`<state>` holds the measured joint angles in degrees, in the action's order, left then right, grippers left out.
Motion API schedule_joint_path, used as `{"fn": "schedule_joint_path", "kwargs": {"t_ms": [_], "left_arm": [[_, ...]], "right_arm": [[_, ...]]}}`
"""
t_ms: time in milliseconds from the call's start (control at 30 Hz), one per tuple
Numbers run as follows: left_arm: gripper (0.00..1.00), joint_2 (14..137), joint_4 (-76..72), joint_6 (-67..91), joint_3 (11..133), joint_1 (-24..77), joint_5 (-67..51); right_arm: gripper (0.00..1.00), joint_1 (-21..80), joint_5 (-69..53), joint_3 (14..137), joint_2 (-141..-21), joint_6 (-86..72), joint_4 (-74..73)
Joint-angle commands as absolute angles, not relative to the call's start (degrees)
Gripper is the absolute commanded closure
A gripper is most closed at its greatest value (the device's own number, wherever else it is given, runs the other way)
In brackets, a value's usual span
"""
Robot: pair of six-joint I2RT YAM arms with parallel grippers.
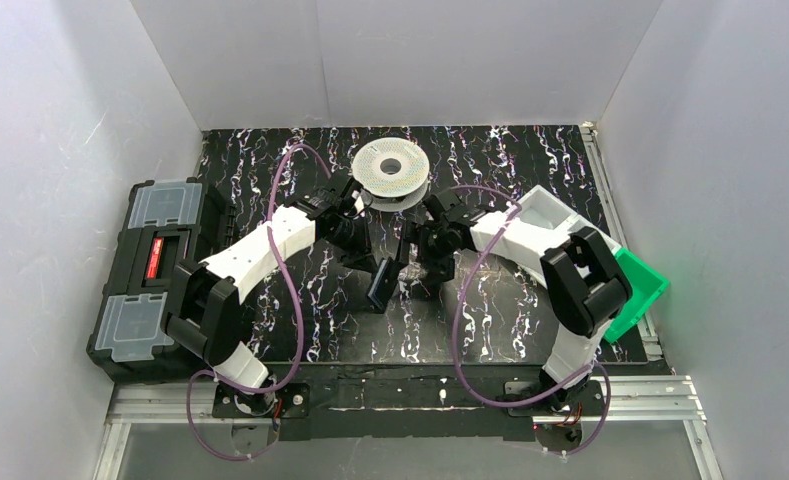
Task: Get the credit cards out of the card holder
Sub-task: Open the card holder at the center of the board.
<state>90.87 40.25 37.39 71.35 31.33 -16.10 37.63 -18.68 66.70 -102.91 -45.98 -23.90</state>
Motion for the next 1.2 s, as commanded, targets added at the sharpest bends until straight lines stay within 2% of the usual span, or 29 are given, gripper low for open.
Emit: {"fn": "schedule_joint_path", "kwargs": {"t_ms": [0,467,1167], "left_arm": [[1.0,89.2,42.7,39.5,74.0,31.3,-19.4],[1.0,88.3,46.4,43.0,74.5,31.5,-14.1],[1.0,87.8,47.4,43.0,75.7,31.5,-14.6]], "right_arm": [[0.02,37.0,-14.5,66.4,-97.5,-44.6,-27.1],[0.02,35.7,-15.1,64.6,-94.4,-44.5,-27.4],[0.03,38.1,-15.4,66.7,-95.3,-43.5,-27.7]]}}
